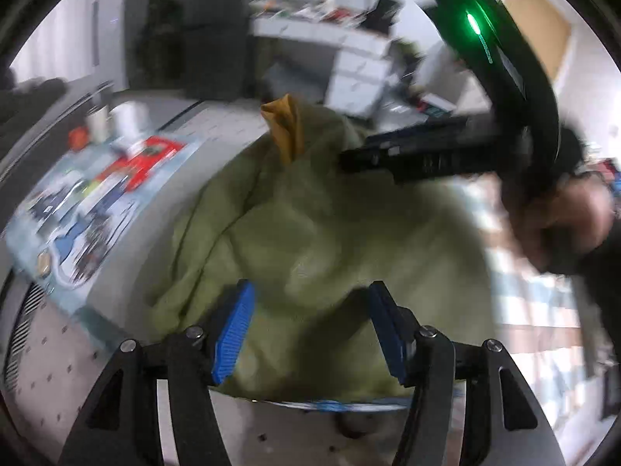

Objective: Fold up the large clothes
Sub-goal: 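Lower the jacket onto the clothes stack and open both grippers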

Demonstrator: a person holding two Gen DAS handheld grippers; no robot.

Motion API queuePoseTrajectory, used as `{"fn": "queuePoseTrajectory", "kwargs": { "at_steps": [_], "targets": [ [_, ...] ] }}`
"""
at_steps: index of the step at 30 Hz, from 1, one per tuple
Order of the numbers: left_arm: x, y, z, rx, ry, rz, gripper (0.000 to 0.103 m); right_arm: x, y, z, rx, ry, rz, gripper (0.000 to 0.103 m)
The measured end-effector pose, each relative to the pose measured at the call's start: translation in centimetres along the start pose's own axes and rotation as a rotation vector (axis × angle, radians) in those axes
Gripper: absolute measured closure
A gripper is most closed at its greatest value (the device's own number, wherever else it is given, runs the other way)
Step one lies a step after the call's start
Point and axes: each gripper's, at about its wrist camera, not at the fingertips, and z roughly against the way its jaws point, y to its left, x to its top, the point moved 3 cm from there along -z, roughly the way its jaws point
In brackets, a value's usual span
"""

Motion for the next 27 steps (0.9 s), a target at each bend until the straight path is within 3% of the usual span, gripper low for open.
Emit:
{"fn": "queuePoseTrajectory", "kwargs": {
  "at_steps": [2, 5, 8, 12, 14, 16, 19, 22, 24, 25, 27],
  "targets": [
    [-0.3, 1.1, -1.8, 0.01, -0.015, 0.029, 0.048, -0.2, 0.3, -3.2, -0.016, 0.08, -0.004, 0.062],
    [-0.4, 2.3, -3.6, -0.007, -0.023, 0.092, 0.048, 0.3, 0.0, -5.1, -0.052, 0.134, -0.031, 0.061],
    [-1.0, 3.0, -4.0, -0.012, -0.018, 0.094, 0.048, 0.5, -0.2, -5.1, -0.055, 0.139, -0.036, 0.061],
    [-1.0, 3.8, -3.0, 0.005, -0.028, 0.055, 0.047, 0.4, 0.0, 0.8, -0.075, 0.077, -0.002, 0.065],
    [-0.4, 4.0, -2.5, -0.001, -0.037, 0.066, 0.047, -0.9, 0.7, 5.1, 0.001, 0.006, 0.006, 0.066],
    [-0.1, 3.6, -1.9, 0.002, -0.036, 0.068, 0.047, -3.7, 1.7, 8.0, -0.051, -0.003, 0.08, 0.063],
    [0.0, 1.9, -0.9, 0.017, -0.011, 0.046, 0.048, -9.1, 1.6, 4.2, -0.074, 0.154, 0.113, 0.062],
    [-0.1, 0.8, -1.2, 0.097, -0.009, 0.01, 0.047, -11.0, 1.6, 2.2, -0.112, 0.117, 0.098, 0.06],
    [-0.1, 0.8, -0.9, 0.098, -0.01, 0.028, 0.047, -10.5, 1.7, 2.9, -0.112, 0.128, 0.078, 0.061],
    [0.0, 1.1, -1.0, 0.093, -0.007, 0.039, 0.047, -10.1, 1.6, 3.7, -0.093, 0.131, 0.084, 0.067],
    [-0.1, 1.6, -1.0, 0.082, -0.007, 0.045, 0.047, -8.8, 0.8, 5.8, -0.105, 0.079, 0.077, 0.067]
  ]
}}
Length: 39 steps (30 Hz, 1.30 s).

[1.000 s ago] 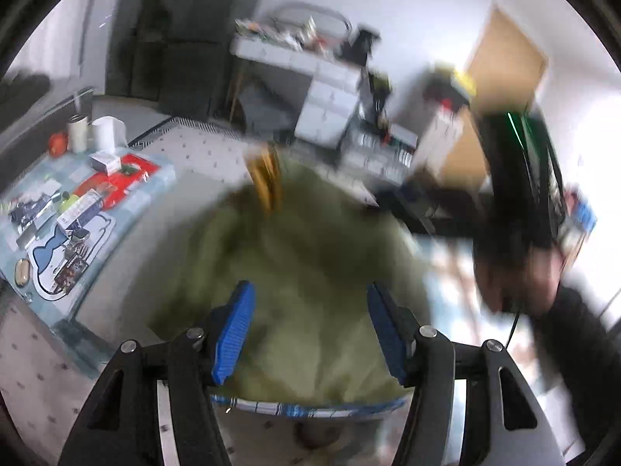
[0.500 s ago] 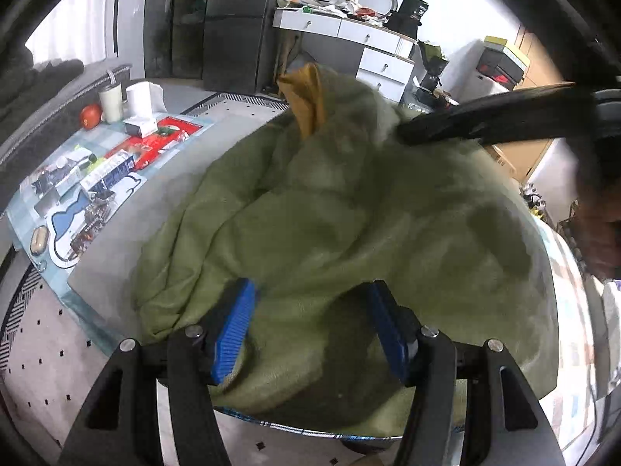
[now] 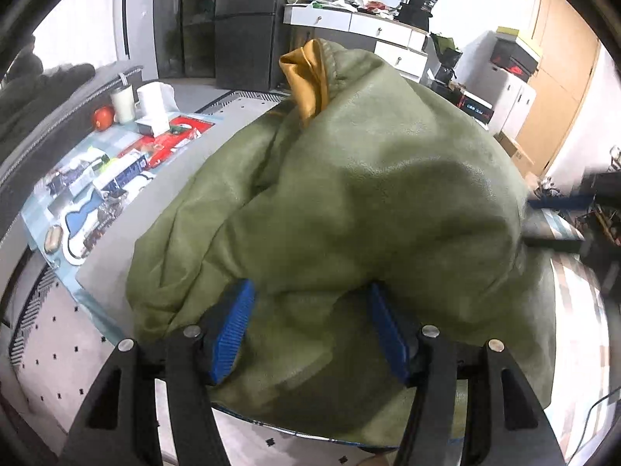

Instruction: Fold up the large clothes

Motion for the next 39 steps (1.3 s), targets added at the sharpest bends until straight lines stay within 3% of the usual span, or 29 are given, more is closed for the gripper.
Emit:
{"fn": "queuePoseTrajectory", "kwargs": {
  "at_steps": [2, 4, 5, 6, 7, 10, 14, 18, 19, 20, 22, 23, 27, 30, 31, 33, 35, 37, 38, 39],
  "targets": [
    [-0.1, 0.0, 0.0, 0.008, -0.006, -0.021, 0.046, 2.1, -1.6, 1.9, -0.007, -0.082, -0.03, 0.066],
    [-0.3, -0.1, 0.1, 0.009, -0.01, -0.026, 0.046, 4.0, -2.9, 1.5, -0.066, -0.093, -0.053, 0.067],
    [-0.3, 0.1, 0.1, 0.005, -0.013, -0.023, 0.046, 4.4, -3.4, -0.1, -0.093, -0.045, -0.064, 0.065],
    [-0.4, 0.0, 0.1, 0.002, -0.017, -0.025, 0.046, 4.2, -4.0, -3.3, -0.058, 0.078, -0.103, 0.065],
    [-0.4, 0.0, 0.2, 0.011, -0.033, -0.028, 0.046, 4.0, -4.3, -5.3, -0.033, 0.117, -0.133, 0.065],
    [-0.5, 0.1, 0.2, 0.017, -0.048, -0.012, 0.046, 4.7, -5.4, -6.5, 0.022, 0.121, -0.199, 0.065],
    [-0.7, 0.0, 0.3, 0.017, -0.055, -0.024, 0.046, 6.3, -4.7, -5.1, 0.007, 0.168, -0.116, 0.066],
    [-0.8, -0.1, 0.4, 0.025, -0.067, -0.039, 0.046, 10.4, -4.0, -0.7, 0.148, -0.05, -0.172, 0.066],
    [-0.8, -0.2, 0.4, 0.029, -0.07, -0.041, 0.046, 11.2, -3.3, -1.2, 0.152, -0.058, -0.171, 0.066],
    [-0.9, -0.3, 0.4, 0.037, -0.073, -0.05, 0.045, 11.5, -2.6, -2.3, 0.135, -0.036, -0.164, 0.068],
    [-1.0, -0.5, 0.4, 0.063, -0.094, -0.068, 0.045, 11.2, -1.1, -7.6, 0.052, 0.095, -0.134, 0.068],
    [-1.0, -0.5, 0.4, 0.077, -0.108, -0.064, 0.045, 10.9, -0.7, -9.8, 0.018, 0.109, -0.146, 0.067],
    [-0.8, -0.8, 0.4, 0.095, -0.09, -0.069, 0.045, 10.7, -1.8, -9.8, 0.063, 0.072, -0.233, 0.067],
    [-0.9, -0.9, 1.0, 0.093, -0.09, -0.053, 0.045, 9.7, -2.3, -5.9, 0.108, 0.0, -0.238, 0.065],
    [-0.9, -0.9, 1.4, 0.095, -0.083, -0.04, 0.045, 8.5, -2.7, -3.6, 0.119, -0.044, -0.262, 0.059],
    [-1.2, -0.9, 3.2, 0.087, -0.077, 0.021, 0.045, 6.2, -3.2, 0.4, 0.152, -0.153, -0.302, 0.041],
    [-1.6, -1.9, 5.8, 0.04, -0.101, 0.059, 0.045, 1.7, -3.7, 5.3, 0.137, -0.3, -0.356, 0.02],
    [-2.1, -3.9, 9.5, 0.024, -0.18, 0.04, 0.044, -2.5, -3.4, 9.0, 0.117, -0.412, -0.404, 0.01],
    [-2.5, -5.3, 11.5, 0.049, -0.234, 0.017, 0.039, -5.0, -3.1, 10.8, 0.123, -0.477, -0.427, 0.004],
    [-2.9, -6.3, 13.2, 0.071, -0.275, 0.001, 0.021, -7.4, -2.4, 12.2, 0.138, -0.528, -0.423, 0.002]
  ]
}}
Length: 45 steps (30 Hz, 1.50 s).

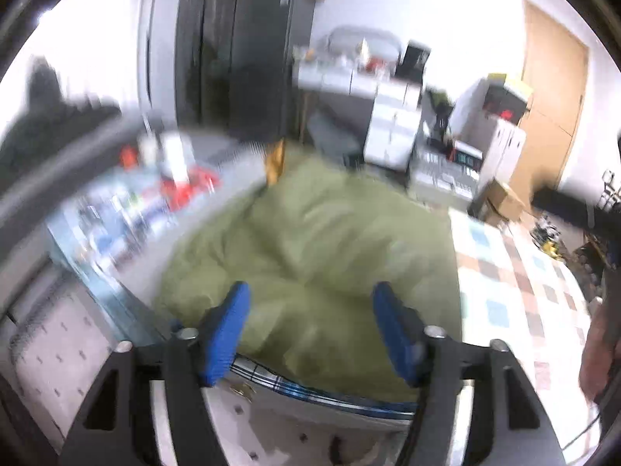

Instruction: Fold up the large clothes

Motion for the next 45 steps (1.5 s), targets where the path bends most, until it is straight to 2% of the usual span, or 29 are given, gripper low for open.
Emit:
{"fn": "queuePoseTrajectory", "kwargs": {
  "at_steps": [1, 2, 5, 8, 11, 13, 16, 19, 23, 26, 33, 39, 42, 45],
  "targets": [
    [-0.1, -1.0, 2.0, 0.013, -0.045, -0.016, 0.005, -1.5, 0.3, 2.1, -0.009, -0.034, 0.021, 0.001],
    [-0.4, -2.3, 4.4, 0.02, -0.104, -0.034, 0.002, -2.6, 0.6, 3.6, -0.034, -0.071, 0.035, 0.0],
    [-1.7, -4.8, 9.6, 0.059, -0.229, -0.088, 0.001, -6.6, 2.0, 8.8, -0.059, -0.189, 0.051, 0.0],
    [-2.8, -6.2, 12.5, 0.087, -0.288, -0.089, 0.001, -9.7, 4.5, 13.4, -0.098, -0.285, 0.101, 0.0],
    [-4.0, -6.8, 14.5, 0.082, -0.28, -0.043, 0.001, -11.4, 6.3, 15.6, -0.158, -0.31, 0.104, 0.0],
    [-4.1, -6.5, 14.7, 0.085, -0.281, -0.032, 0.001, -12.3, 6.2, 16.2, -0.167, -0.315, 0.074, 0.0],
    [-4.5, -6.5, 15.6, 0.1, -0.3, -0.04, 0.001, -13.6, 5.4, 17.8, -0.198, -0.353, 0.048, 0.0],
    [-4.4, -6.7, 15.5, 0.101, -0.291, -0.069, 0.001, -14.0, 5.9, 19.8, -0.247, -0.399, 0.092, 0.0],
    [-4.3, -6.7, 14.9, 0.07, -0.275, -0.067, 0.001, -13.7, 6.5, 21.3, -0.192, -0.405, 0.05, 0.0],
    [-4.8, -6.8, 15.5, 0.088, -0.296, -0.068, 0.001, -13.8, 7.0, 22.4, -0.179, -0.436, 0.028, 0.0],
    [-5.7, -7.0, 16.3, 0.097, -0.32, -0.068, 0.001, -13.9, 8.6, 22.2, -0.21, -0.434, 0.076, 0.0],
    [-6.0, -6.7, 16.0, 0.11, -0.314, -0.059, 0.001, -14.0, 9.4, 20.6, -0.226, -0.371, 0.104, 0.0],
    [-6.3, -6.3, 15.7, 0.108, -0.3, -0.048, 0.001, -14.3, 9.2, 19.9, -0.2, -0.345, 0.083, 0.0],
    [-6.4, -6.1, 15.2, 0.111, -0.282, -0.043, 0.001, -14.4, 9.0, 19.2, -0.231, -0.322, 0.075, 0.0]
  ]
}}
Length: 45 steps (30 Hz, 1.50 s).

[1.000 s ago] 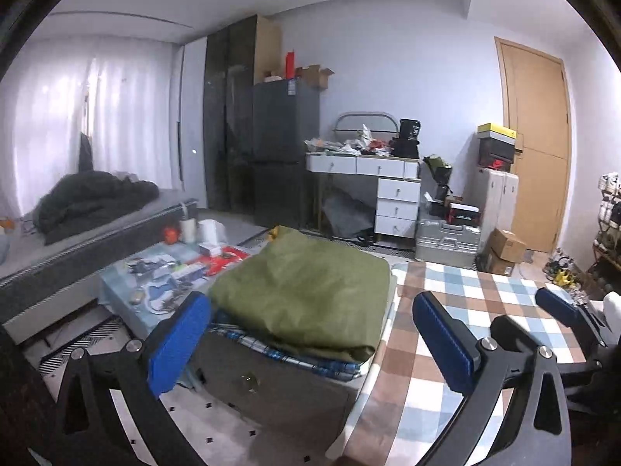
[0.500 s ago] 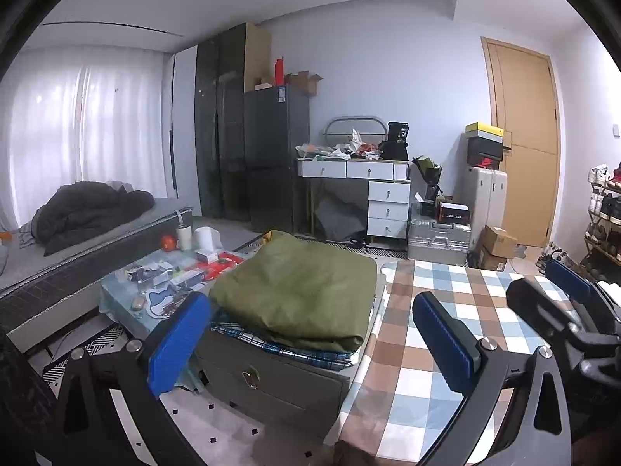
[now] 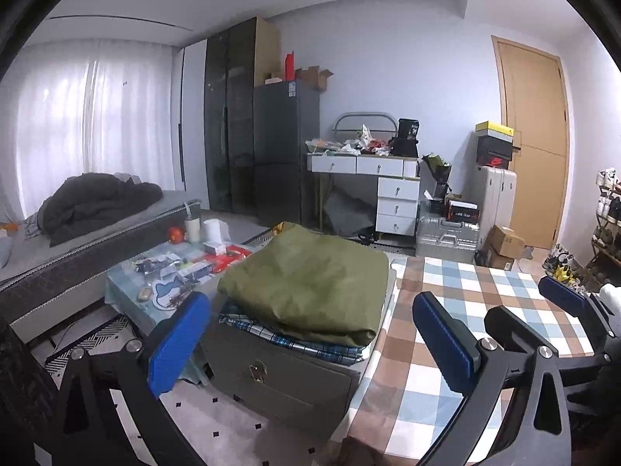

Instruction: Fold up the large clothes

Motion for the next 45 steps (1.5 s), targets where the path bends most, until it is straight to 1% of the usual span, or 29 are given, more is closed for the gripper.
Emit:
{"fn": "queuePoseTrajectory", "kwargs": {
  "at_steps": [3, 7, 12, 14, 20, 45],
  "targets": [
    [-0.2, -0.1, -0.3, -0.005, 0.022, 0.006, 0.001, -0.2, -0.1, -0.2, 0.003, 0.01, -0.008, 0.0],
    [-0.3, 0.0, 0.0, 0.007, 0.019, 0.006, 0.001, -0.3, -0.3, -0.2, -0.004, 0.014, -0.01, 0.0],
    [-0.2, 0.2, 0.2, 0.012, 0.02, 0.012, 0.001, -0.6, -0.6, -0.7, -0.023, 0.048, -0.021, 0.0],
    [-0.1, 0.3, 0.2, 0.012, 0.021, 0.014, 0.001, -0.7, -0.6, -0.8, -0.017, 0.053, -0.026, 0.0],
    [0.0, 0.3, 0.3, 0.022, 0.022, 0.006, 0.001, -0.7, -0.8, -0.8, -0.034, 0.052, -0.027, 0.0],
    [-0.3, 0.5, -0.3, 0.031, 0.039, 0.007, 0.001, -1.1, -0.8, -1.3, -0.038, 0.08, -0.013, 0.0]
  ]
}}
